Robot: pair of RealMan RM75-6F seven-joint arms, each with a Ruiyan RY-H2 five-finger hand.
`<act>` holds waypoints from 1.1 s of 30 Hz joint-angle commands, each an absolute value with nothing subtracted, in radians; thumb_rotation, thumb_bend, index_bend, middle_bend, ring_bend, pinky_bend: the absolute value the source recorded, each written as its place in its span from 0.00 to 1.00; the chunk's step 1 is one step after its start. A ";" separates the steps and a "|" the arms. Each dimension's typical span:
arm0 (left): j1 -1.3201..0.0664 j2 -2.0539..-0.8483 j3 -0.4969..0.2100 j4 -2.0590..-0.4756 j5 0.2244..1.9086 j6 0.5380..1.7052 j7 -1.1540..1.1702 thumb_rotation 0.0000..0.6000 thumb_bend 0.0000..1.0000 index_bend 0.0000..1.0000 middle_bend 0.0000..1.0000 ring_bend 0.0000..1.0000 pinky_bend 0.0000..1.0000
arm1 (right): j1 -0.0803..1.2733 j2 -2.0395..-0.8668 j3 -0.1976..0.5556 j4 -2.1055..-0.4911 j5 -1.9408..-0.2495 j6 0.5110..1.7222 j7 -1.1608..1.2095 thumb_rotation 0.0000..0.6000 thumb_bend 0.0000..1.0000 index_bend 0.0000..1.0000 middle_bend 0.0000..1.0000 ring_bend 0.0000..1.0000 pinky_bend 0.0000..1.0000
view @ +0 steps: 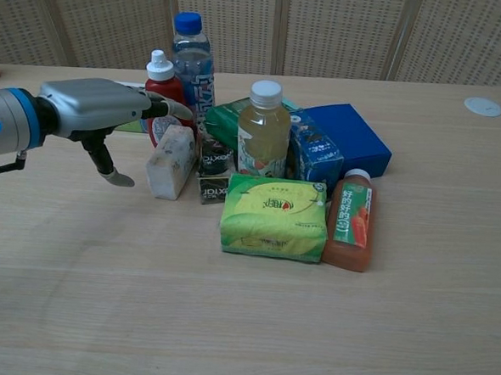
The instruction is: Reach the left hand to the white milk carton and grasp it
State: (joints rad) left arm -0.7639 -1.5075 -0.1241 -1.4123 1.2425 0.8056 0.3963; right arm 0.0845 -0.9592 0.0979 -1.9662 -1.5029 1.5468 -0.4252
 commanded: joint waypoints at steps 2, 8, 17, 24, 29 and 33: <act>-0.798 -1.549 -0.129 -1.343 1.241 0.783 0.393 1.00 0.24 0.05 0.00 0.00 0.00 | 0.081 -0.958 0.095 -1.965 -1.504 1.549 -0.426 0.44 0.17 0.28 0.27 0.21 0.00; -0.839 -1.602 -0.134 -1.268 1.226 0.746 0.383 1.00 0.24 0.05 0.00 0.00 0.00 | 0.069 -0.951 0.094 -1.967 -1.512 1.567 -0.423 0.45 0.17 0.28 0.27 0.21 0.00; -0.875 -1.670 -0.127 -1.180 1.219 0.715 0.361 1.00 0.24 0.09 0.01 0.00 0.00 | 0.055 -0.941 0.092 -1.967 -1.515 1.581 -0.418 0.45 0.17 0.28 0.27 0.21 0.00; -0.871 -1.675 -0.114 -1.154 1.213 0.715 0.339 1.00 0.24 0.10 0.02 0.00 0.00 | 0.048 -0.934 0.092 -1.970 -1.520 1.587 -0.417 0.45 0.17 0.28 0.27 0.21 0.00; -0.858 -1.665 -0.103 -1.157 1.213 0.727 0.326 1.00 0.24 0.10 0.02 0.00 0.00 | 0.049 -0.937 0.091 -1.971 -1.521 1.581 -0.420 0.45 0.17 0.28 0.27 0.21 0.00; -0.850 -1.661 -0.094 -1.152 1.205 0.723 0.316 1.00 0.24 0.10 0.02 0.00 0.00 | 0.053 -0.940 0.092 -1.972 -1.520 1.573 -0.423 0.45 0.17 0.28 0.27 0.21 0.00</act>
State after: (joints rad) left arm -0.8510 -1.6611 -0.0953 -1.1541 1.2071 0.7245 0.3177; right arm 0.0529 -0.9396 0.0920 -1.9720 -1.5197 1.5739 -0.4227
